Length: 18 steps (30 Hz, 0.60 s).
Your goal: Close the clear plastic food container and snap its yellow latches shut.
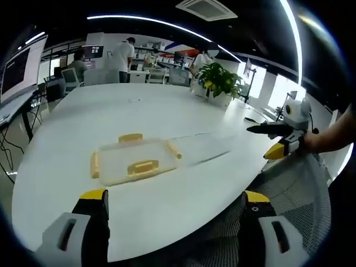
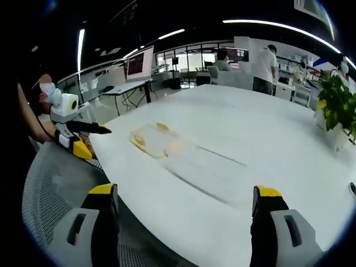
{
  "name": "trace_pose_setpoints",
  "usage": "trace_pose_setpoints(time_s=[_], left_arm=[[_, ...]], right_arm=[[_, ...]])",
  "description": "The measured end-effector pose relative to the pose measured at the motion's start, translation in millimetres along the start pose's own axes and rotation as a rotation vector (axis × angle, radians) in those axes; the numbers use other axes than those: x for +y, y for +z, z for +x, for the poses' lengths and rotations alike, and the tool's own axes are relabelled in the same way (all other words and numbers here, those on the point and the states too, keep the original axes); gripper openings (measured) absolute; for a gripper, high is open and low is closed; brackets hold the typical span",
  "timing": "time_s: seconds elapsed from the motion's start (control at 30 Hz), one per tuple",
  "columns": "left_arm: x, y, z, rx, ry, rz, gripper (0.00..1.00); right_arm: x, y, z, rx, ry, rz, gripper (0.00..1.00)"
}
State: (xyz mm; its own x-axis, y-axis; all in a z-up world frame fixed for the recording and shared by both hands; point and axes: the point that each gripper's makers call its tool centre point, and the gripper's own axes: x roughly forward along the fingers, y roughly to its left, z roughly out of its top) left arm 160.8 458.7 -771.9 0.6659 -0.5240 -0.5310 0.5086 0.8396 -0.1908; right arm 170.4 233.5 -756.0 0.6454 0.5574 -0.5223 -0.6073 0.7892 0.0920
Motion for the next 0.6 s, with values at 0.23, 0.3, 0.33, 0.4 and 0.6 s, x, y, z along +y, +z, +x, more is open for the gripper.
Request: trace_pose_setpoints(time_s=[0.23,0.3,0.33,0.4,0.6], left_arm=[[0.1,-1.8,0.8,0.010,-0.004,-0.005,0.94],[0.2,-1.3,0.4,0.008,-0.002,0.001,0.93],[0.1,-0.1,0.5,0.003,-0.002,0.007,0.92],[-0.2,-0.2,0.5,0.008,-0.003,0.006,0.92],[1.3,7.7,-3.5,0.018,-0.021,0.027,0.86]], right_arm=[[0.1,-0.1,0.4,0.001,0.014,0.009,0.94],[1.9,0.6,0.2,0.002,0.019,0.004,0.94],[0.4,-0.2,0.5,0.006,0.012,-0.001,0.96],[-2.2,1.6,-0.5,-0.002,0.007,0.000,0.94],[-1.7,7.6,-2.4,0.007,0.035,0.033,0.93]])
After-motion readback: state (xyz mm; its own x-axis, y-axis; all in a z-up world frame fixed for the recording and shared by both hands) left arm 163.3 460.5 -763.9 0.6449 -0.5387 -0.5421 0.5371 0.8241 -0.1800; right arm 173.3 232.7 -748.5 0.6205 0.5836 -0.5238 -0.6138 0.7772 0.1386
